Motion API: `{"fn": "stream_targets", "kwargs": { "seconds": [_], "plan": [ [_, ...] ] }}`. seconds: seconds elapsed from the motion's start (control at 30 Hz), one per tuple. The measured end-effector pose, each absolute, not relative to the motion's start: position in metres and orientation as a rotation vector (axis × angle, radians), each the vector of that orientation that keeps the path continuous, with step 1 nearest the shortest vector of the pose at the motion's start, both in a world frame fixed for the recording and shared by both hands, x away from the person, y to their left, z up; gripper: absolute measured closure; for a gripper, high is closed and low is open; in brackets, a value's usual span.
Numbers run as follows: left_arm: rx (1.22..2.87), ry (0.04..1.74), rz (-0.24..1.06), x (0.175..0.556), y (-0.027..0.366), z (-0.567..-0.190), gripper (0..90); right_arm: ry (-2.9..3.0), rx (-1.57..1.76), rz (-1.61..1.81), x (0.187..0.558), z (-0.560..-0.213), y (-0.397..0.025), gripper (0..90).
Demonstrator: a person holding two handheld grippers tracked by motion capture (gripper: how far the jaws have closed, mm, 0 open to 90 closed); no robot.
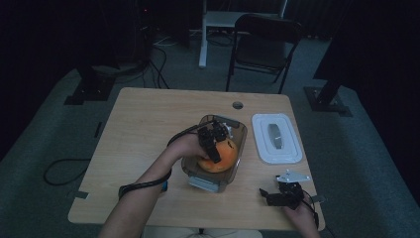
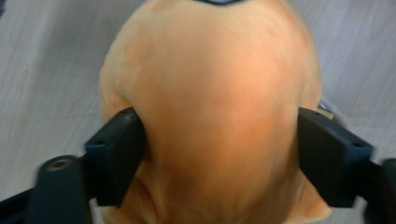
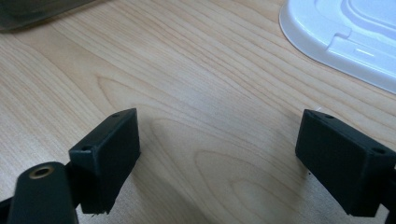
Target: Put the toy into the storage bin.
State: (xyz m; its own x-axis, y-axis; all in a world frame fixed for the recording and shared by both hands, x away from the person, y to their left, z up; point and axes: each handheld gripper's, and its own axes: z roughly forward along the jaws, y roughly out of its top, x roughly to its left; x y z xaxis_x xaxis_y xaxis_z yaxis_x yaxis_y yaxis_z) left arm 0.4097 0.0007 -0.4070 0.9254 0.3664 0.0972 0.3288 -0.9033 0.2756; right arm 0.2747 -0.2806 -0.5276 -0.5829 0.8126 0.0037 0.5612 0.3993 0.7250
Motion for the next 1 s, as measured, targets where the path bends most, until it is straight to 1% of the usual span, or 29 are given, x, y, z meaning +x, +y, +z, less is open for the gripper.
{"fn": "stream_targets", "kwargs": {
  "seconds": [0.1,0.7,1.0],
  "plan": [
    [2.804,0.548,0.202,0.409,0.005,-0.405,17.6,2.311,1.189,0.995,0.275,-0.528,-0.281,13.3],
    [2.651,0.548,0.217,0.398,0.037,-0.384,17.7,2.309,1.191,0.995,0.275,-0.528,-0.281,13.3],
    [2.634,0.554,0.235,0.390,0.052,-0.378,17.7,2.307,1.193,0.994,0.275,-0.528,-0.281,13.3]
  ]
}}
